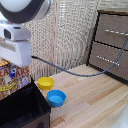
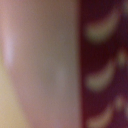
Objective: Position your gripper near the granola bar, please. Lightly grip the granola bar with your gripping tool. Relocate your gripper along with the granola bar toward the leading division of the caddy with caution. Gently release the granola bar into the leading division of the caddy.
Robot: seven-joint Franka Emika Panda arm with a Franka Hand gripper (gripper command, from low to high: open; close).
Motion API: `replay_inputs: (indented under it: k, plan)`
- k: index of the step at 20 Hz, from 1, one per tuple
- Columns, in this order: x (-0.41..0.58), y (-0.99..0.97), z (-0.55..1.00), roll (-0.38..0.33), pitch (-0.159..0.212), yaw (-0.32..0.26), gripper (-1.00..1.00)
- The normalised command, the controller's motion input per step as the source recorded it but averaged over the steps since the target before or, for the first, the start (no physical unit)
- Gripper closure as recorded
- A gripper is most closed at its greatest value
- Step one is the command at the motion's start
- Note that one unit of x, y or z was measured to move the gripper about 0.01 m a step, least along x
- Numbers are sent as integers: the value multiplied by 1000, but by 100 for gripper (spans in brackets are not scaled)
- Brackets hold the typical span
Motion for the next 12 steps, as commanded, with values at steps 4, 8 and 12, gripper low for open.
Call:
replay_inputs:
  k: [4,8,12]
  plan:
    - [-319,364,-477,-41,17,-198,100]
    - [-105,58,-565,-24,3,-211,100]
    - [-33,-5,-381,-1,0,-133,100]
